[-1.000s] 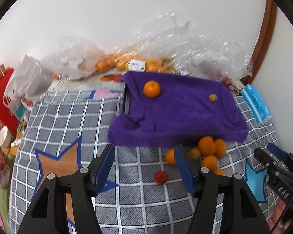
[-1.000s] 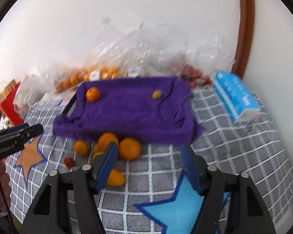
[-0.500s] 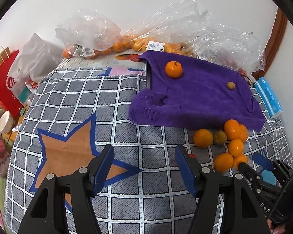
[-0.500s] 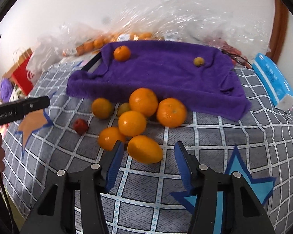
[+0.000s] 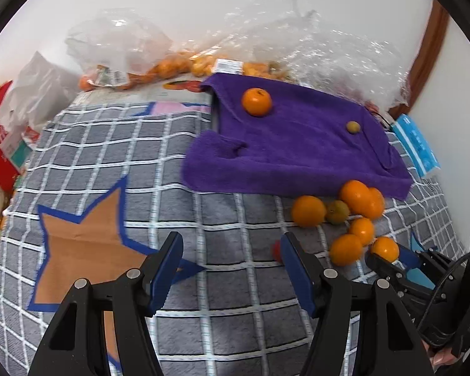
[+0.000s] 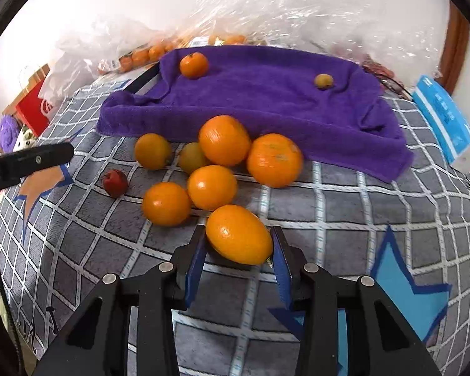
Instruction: Organize fruits
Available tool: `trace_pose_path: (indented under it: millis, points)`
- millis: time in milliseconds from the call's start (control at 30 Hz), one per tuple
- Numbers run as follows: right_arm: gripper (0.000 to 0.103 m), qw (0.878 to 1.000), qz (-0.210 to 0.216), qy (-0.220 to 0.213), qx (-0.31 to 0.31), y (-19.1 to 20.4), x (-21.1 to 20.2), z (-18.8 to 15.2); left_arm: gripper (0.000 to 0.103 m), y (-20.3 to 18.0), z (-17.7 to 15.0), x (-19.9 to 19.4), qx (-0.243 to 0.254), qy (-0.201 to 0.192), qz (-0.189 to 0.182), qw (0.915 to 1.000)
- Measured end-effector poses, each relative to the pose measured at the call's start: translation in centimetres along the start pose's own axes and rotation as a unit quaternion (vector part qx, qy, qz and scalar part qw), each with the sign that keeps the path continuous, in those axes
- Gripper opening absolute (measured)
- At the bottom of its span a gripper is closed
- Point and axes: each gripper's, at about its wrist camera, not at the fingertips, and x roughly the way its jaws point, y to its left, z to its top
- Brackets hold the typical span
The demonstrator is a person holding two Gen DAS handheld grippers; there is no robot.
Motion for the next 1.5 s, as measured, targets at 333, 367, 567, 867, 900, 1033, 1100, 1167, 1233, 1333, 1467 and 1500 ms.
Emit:
trace_pose_path:
  millis: [333,367,567,867,900,1033,1100,1167,1233,1333,1467,1500]
  points:
    - [0.04,0.998,-0.043,-0.009,0.04,-3.5,-1.3,-1.3,0.062,-3.1,-1.1,2.9,0.026,0.032,-0.014,0.9991]
    - [0.04,0.998,-0.046,-0.008,0.045,-3.8,-1.3,-1.4,0.058,-3.3,-1.1,3.1,0.027,0.035,-0.014,0.9989]
    - [0.04,0.997,-0.053,-0.012,0.053,-4.4,-1.6,-1.4,0.046,-4.3,-1.3,3.8,0.048,0.033,-0.003,0.9983]
    - [0.04,0.996,-0.059,-0.017,0.06,-4.5,-2.1,-1.4,0.023,-4.4,-1.5,4.1,0.05,0.04,-0.016,0.9978]
    - [0.04,0.996,-0.059,-0.017,0.061,-4.5,-2.2,-1.5,0.023,-4.3,-1.5,4.0,0.048,0.039,-0.017,0.9979]
    - [0.04,0.996,-0.06,-0.02,0.061,-4.4,-2.5,-1.4,0.023,-4.0,-1.7,3.7,0.042,0.038,-0.016,0.9983]
    - [0.04,0.996,-0.062,-0.022,0.061,-4.4,-2.7,-1.4,0.023,-3.8,-1.7,3.6,0.038,0.037,-0.018,0.9984]
    - [0.04,0.996,-0.063,-0.025,0.063,-4.4,-3.0,-1.3,0.023,-3.7,-1.7,3.2,0.033,0.037,-0.019,0.9986]
    - [0.04,0.995,-0.065,-0.027,0.065,-4.4,-3.4,-1.3,0.023,-3.6,-1.6,2.9,0.031,0.035,-0.019,0.9987]
    - [0.04,0.995,-0.067,-0.032,0.066,-4.4,-3.9,-1.1,0.023,-3.5,-1.5,2.2,0.028,0.028,-0.02,0.999]
    - [0.04,0.995,-0.069,-0.043,0.065,-4.1,-5.2,-0.7,0.023,-3.4,-1.3,0.8,0.021,0.017,-0.023,0.9994]
    - [0.04,0.994,-0.069,-0.046,0.064,-4.0,-5.6,-0.6,0.023,-3.3,-1.3,0.5,0.02,0.015,-0.023,0.9994]
